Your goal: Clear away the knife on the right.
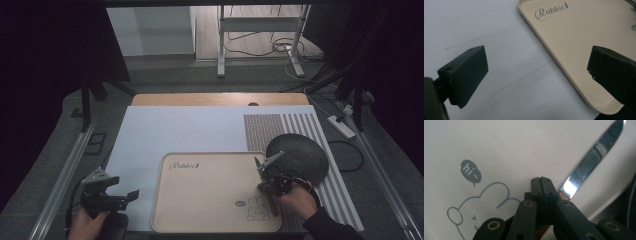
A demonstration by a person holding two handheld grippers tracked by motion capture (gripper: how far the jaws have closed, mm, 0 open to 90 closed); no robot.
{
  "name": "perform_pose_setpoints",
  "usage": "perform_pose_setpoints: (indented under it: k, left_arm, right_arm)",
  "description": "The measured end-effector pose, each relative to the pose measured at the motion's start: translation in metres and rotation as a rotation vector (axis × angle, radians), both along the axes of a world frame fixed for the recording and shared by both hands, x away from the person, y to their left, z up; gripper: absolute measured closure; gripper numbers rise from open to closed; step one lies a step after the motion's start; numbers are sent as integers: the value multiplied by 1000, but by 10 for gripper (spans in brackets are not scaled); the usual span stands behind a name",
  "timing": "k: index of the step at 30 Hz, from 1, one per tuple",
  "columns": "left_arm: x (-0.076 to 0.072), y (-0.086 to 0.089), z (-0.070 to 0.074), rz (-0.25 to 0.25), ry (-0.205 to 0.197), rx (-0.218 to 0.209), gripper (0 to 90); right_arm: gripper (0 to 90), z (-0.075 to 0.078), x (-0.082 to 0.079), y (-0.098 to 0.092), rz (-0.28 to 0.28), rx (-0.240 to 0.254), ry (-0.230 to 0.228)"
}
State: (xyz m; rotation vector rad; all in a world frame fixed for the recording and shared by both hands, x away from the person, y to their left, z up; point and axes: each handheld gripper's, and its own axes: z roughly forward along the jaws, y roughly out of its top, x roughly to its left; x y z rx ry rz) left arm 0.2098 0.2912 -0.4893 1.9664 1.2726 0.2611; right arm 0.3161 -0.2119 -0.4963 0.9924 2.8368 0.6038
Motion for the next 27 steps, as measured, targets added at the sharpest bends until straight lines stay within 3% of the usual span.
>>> perform_pose_setpoints:
  k: [6, 11, 19, 27]
  left_arm:
    - [0, 0, 0, 0, 0, 0, 32]
    - [0, 0, 0, 0, 0, 0, 32]
    - [0, 0, 0, 1, 1, -2, 32]
    - [1, 0, 0, 3, 3, -7, 32]
  right_arm:
    - [890, 1, 2, -10, -36, 4, 17]
    - [843, 2, 2, -9, -27, 23, 17]
    - [584, 11, 1, -9, -10, 91, -43]
    - [248, 17, 2, -21, -57, 123, -93]
